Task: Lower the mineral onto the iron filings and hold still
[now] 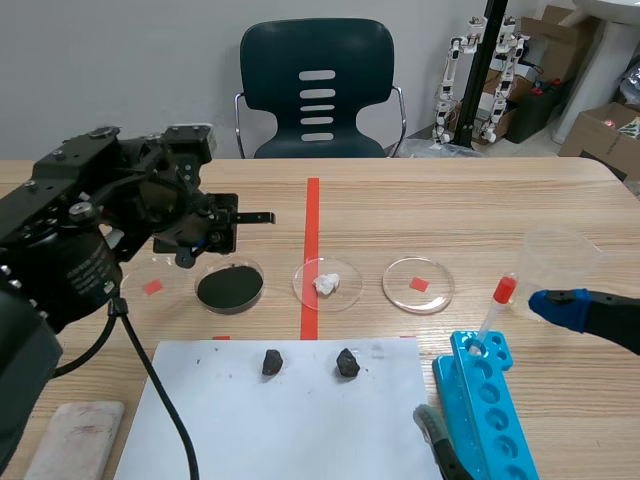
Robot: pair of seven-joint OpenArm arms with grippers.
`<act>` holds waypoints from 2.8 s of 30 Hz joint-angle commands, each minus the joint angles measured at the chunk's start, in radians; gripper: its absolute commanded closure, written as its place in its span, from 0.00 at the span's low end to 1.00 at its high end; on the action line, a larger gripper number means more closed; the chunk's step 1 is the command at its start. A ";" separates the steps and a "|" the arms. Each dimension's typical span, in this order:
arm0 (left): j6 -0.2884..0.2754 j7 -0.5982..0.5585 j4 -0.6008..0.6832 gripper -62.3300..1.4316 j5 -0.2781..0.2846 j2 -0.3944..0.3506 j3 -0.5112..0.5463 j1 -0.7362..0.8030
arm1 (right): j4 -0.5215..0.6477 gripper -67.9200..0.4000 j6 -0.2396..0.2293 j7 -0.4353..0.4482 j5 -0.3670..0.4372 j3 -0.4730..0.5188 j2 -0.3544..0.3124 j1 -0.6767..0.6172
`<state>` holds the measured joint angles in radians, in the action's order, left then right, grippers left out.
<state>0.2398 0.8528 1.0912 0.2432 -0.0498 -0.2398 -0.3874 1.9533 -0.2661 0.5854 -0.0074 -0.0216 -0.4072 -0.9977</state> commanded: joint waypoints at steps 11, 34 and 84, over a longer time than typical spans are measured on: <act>0.000 -0.128 0.521 0.80 -0.001 -0.143 -0.003 0.289 | 0.022 0.00 0.005 0.015 0.012 0.005 0.000 0.003; -0.602 -1.007 0.811 0.80 -0.053 -0.369 0.129 0.911 | 0.022 0.00 0.005 0.015 0.012 0.005 0.000 0.003; -0.598 -1.170 0.821 0.80 -0.188 -0.369 0.224 1.182 | 0.022 0.00 0.005 0.015 0.012 0.005 0.000 0.003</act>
<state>-0.3630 -0.3038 1.8961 0.0425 -0.4263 -0.0170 0.7948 1.9533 -0.2661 0.5854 -0.0074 -0.0216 -0.4072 -0.9977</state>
